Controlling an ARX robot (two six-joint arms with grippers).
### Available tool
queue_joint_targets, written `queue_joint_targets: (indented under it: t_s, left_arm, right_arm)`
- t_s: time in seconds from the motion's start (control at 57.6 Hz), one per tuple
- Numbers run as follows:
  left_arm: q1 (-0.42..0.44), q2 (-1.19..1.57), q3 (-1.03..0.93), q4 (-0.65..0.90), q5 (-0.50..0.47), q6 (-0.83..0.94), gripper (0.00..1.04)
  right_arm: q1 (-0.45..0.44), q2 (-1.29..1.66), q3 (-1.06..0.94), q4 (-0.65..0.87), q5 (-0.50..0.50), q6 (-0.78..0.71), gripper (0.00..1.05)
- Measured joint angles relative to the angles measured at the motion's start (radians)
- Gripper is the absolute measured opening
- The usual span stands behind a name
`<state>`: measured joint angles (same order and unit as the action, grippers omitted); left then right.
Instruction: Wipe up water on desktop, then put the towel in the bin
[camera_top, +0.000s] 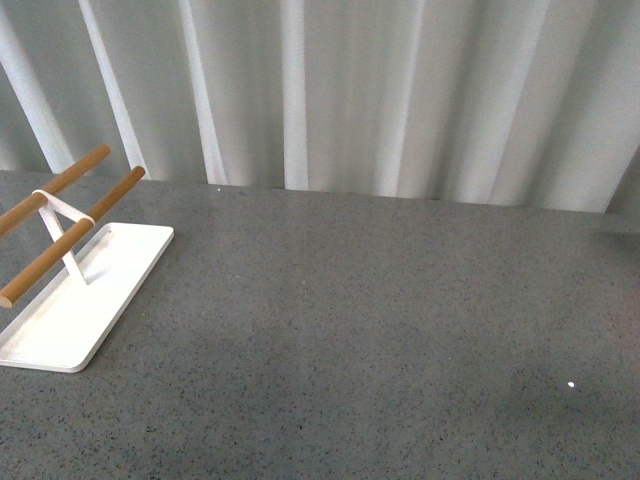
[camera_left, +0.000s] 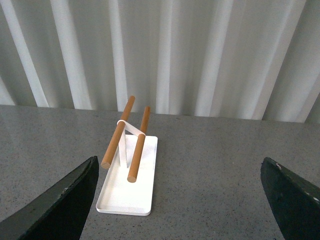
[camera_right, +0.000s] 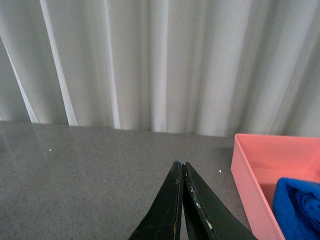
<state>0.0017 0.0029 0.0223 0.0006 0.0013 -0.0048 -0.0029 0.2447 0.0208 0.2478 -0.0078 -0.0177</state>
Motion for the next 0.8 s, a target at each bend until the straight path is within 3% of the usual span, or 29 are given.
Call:
queue_joint_targets:
  t_s: [0.278, 0.382, 0.73, 0.799]
  left_arm:
    - [0.0, 0.0, 0.0, 0.0, 0.0, 0.0, 0.98]
    - [0.0, 0.0, 0.0, 0.0, 0.0, 0.0, 0.98]
    - [0.0, -0.001, 0.0, 0.0, 0.0, 0.0, 0.98]
    - [0.0, -0.001, 0.0, 0.0, 0.0, 0.0, 0.98]
  right_arm:
    - [0.0, -0.069, 0.0, -0.069, 0.0, 0.0, 0.03]
    - [0.0, -0.198, 0.0, -0.233, 0.001, 0.001, 0.03]
    - [0.0, -0.24, 0.0, -0.246, 0.003, 0.004, 0.03]
    - [0.0, -0.24, 0.0, -0.246, 0.003, 0.004, 0.14]
